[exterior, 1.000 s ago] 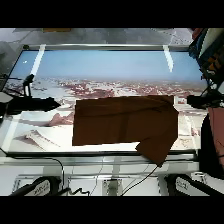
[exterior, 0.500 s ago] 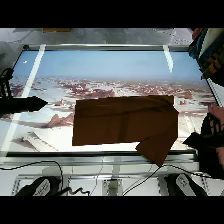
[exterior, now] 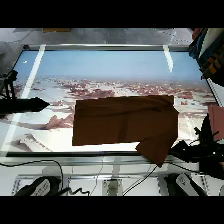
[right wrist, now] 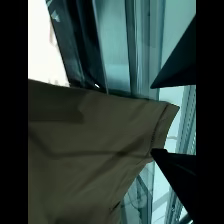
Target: Fold the clothes and pants, and hang the long-sleeved shirts on hangers.
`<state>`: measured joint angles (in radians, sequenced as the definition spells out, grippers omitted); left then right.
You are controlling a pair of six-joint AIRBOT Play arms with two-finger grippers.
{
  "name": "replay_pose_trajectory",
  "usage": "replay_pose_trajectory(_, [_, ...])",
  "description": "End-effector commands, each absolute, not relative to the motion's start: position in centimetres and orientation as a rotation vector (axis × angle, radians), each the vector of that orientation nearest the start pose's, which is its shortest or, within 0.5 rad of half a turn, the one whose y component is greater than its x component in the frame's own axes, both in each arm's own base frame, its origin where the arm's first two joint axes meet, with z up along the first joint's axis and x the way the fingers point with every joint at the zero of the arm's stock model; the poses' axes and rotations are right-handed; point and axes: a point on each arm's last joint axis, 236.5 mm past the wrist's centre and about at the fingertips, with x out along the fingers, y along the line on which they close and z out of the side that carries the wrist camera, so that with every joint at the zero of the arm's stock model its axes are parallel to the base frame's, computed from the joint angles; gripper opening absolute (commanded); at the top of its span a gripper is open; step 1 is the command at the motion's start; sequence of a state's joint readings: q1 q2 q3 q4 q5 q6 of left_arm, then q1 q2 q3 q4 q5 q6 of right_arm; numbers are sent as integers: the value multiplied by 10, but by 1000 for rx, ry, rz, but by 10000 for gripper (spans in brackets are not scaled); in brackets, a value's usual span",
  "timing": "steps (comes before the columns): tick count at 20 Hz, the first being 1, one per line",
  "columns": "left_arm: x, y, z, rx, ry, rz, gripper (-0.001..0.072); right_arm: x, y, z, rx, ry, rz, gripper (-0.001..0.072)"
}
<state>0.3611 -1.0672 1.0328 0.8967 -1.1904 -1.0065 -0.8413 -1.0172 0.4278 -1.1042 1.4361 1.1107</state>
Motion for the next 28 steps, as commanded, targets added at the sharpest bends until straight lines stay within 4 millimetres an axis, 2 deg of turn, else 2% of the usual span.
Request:
replay_pose_trajectory(1, [368,-7,76,-296,973,-363,12,152,-11,-100,987,1584,38,442])
replay_pose_trajectory(2, [368,-7,74,-298,979,-365,11,154,-13,-104,986,1580,27,420])
replay_pose_trajectory(3, [368,-8,74,-299,981,-365,12,155,-15,-106,984,1578,20,365])
replay_pose_trajectory(10, [369,-7,64,-313,1005,-367,12,175,-36,-123,833,1497,-28,363])
replay_pose_trajectory(11, [369,-7,61,-318,1012,-368,12,179,-34,-124,790,1494,-5,332])
replay_pose_trajectory(12, [369,-7,59,-321,1018,-368,12,182,-31,-125,762,1497,8,258])
replay_pose_trajectory(14, [369,-7,55,-326,1028,-371,25,183,-22,-125,714,1513,56,232])
replay_pose_trajectory(15, [369,-7,54,-327,1030,-371,116,183,-19,-125,702,1518,69,212])
replay_pose_trajectory(16, [369,-7,54,-328,1032,-371,321,184,-18,-125,697,1521,76,182])
replay_pose_trajectory(17, [369,-7,54,-329,1033,-371,455,183,-16,-124,700,1524,81,147])
replay_pose_trajectory(18, [367,-8,53,-330,1039,-375,472,182,-15,-124,702,1529,85,89])
replay_pose_trajectory(20, [357,-14,45,-344,1078,-396,472,180,-12,-122,704,1539,103,49])
replay_pose_trajectory(21, [349,-17,37,-358,1108,-408,472,179,-11,-121,705,1541,106,14])
replay_pose_trajectory(22, [341,-21,27,-377,1141,-416,472,179,-11,-121,706,1542,107,14])
replay_pose_trajectory(28, [272,-43,-65,-525,1349,-377,472,181,-13,-122,702,1533,99,14])
